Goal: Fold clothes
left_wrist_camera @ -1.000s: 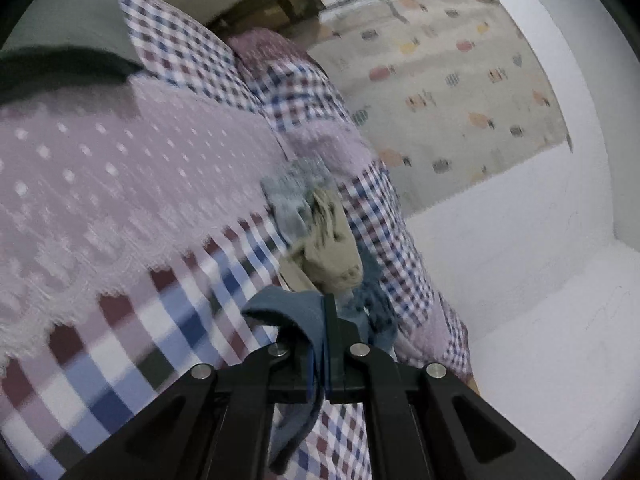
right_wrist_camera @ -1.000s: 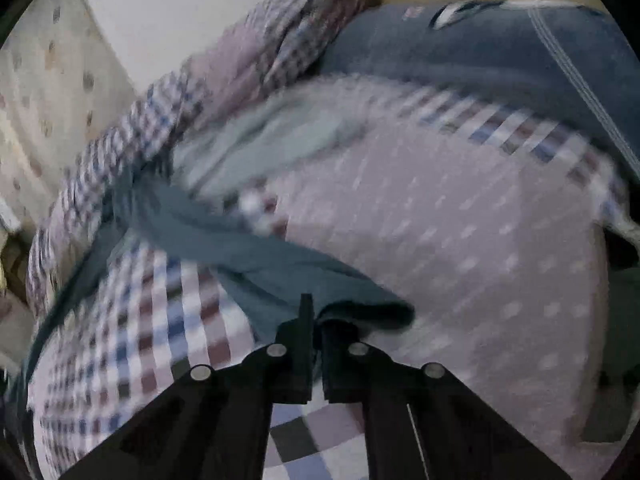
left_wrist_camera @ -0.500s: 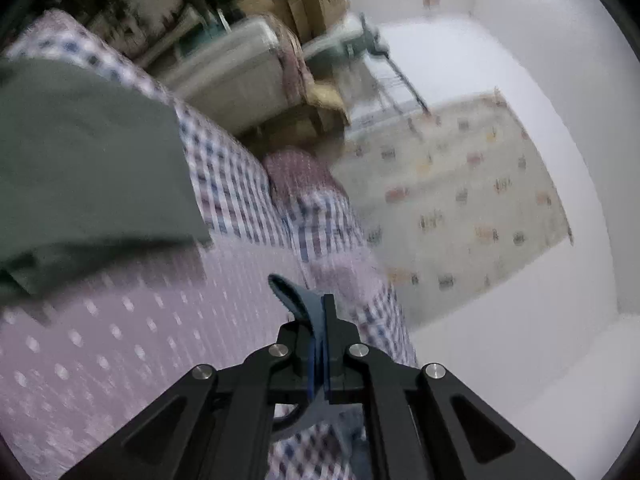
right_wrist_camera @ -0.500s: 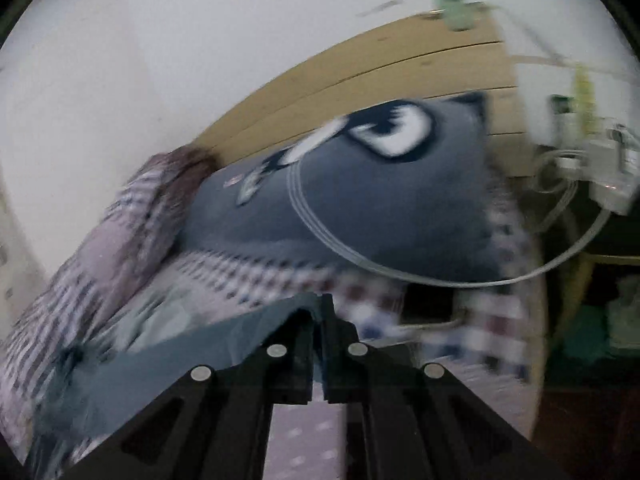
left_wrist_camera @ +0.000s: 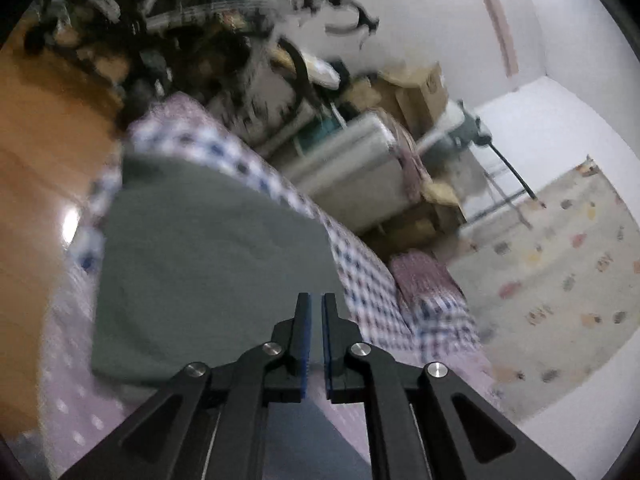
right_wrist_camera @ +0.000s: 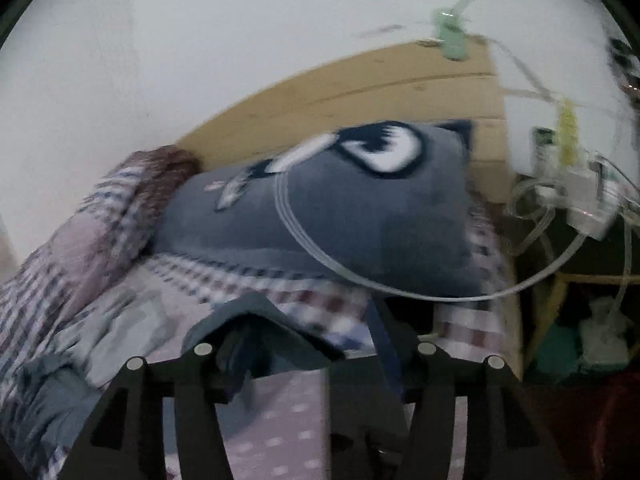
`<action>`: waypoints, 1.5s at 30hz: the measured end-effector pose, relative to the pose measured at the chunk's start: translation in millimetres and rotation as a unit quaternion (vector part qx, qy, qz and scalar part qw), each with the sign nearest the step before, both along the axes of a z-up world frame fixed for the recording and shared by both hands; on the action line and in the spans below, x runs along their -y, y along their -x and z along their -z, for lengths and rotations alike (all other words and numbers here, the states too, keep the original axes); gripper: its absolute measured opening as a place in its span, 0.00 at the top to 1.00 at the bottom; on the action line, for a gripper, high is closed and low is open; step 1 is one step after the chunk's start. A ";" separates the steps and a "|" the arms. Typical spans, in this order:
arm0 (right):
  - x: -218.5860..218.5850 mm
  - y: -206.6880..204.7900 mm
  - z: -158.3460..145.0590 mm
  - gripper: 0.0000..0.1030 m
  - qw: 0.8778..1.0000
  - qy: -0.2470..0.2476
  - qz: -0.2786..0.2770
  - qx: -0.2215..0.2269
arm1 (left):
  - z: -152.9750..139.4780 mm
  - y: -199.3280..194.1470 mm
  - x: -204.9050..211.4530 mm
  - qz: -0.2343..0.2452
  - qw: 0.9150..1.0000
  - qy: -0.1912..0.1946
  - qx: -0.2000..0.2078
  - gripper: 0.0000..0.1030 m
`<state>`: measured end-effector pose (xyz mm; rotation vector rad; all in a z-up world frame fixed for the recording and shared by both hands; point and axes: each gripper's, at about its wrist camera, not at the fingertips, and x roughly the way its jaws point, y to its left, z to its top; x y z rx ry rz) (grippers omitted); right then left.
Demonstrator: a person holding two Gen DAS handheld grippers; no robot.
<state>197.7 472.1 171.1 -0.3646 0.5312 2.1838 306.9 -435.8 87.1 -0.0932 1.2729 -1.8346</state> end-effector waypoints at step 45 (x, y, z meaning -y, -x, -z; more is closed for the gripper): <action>204.7 249.4 131.9 0.97 0.859 -0.042 -0.440 0.259 | 87.7 317.9 -230.3 0.585 0.806 -0.051 0.079 0.26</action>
